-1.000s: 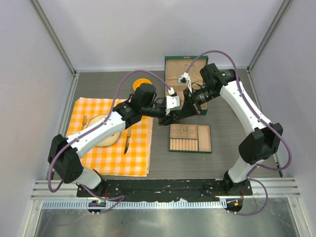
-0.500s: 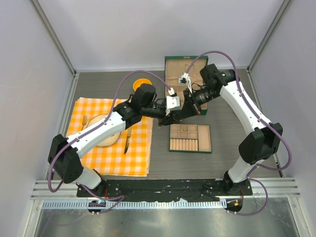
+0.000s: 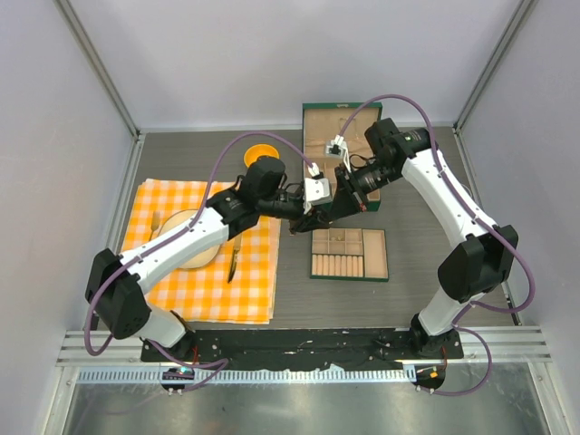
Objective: Organize the mixed jewelry
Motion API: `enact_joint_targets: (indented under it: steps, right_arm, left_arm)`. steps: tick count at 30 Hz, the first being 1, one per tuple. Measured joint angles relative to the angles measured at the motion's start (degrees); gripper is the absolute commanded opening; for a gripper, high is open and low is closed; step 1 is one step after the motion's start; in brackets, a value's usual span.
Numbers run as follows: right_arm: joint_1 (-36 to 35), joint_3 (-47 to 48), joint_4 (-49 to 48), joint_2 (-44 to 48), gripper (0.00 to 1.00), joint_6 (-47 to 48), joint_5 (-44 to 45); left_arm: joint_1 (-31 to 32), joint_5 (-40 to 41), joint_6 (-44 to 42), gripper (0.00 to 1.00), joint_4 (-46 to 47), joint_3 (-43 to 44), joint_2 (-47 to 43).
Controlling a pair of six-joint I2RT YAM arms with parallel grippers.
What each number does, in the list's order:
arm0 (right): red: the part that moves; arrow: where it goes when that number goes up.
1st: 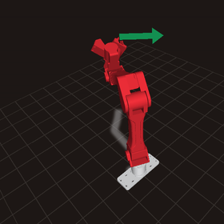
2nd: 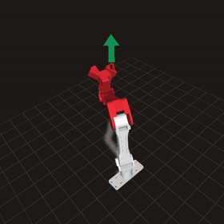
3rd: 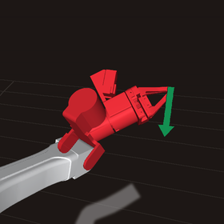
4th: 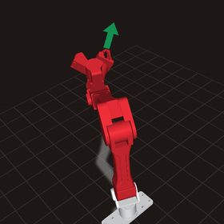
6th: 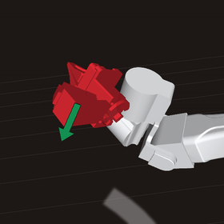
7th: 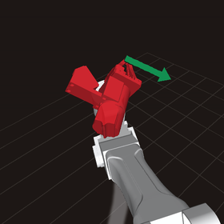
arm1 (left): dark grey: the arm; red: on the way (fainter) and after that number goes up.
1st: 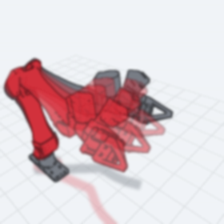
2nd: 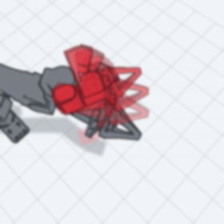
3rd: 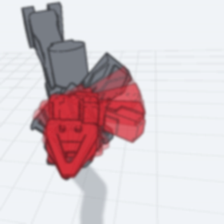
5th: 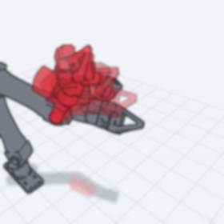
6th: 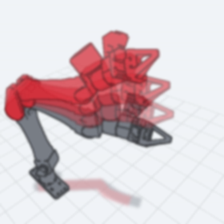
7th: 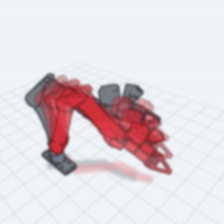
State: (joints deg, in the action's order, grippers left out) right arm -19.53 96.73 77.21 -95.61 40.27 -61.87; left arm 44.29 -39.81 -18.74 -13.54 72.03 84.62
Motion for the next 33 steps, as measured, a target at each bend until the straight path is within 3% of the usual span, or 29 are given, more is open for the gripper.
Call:
enact_joint_targets:
  steps: [9,20,33]
  right_arm:
    - [0.0,-0.3,0.0,0.0,0.27,-1.3,1.3]
    - [0.0,-0.9,0.0,0.1,0.26,-2.8,2.8]
    - [1.2,-0.9,0.0,1.8,0.46,-4.8,5.4]
  left_arm:
    - [0.0,1.1,0.8,0.00,-0.5,-0.8,-0.9]
    - [0.0,1.2,1.7,0.00,-0.4,-2.5,-2.9]
    - [0.0,4.5,4.7,0.00,1.2,-4.9,-4.5]
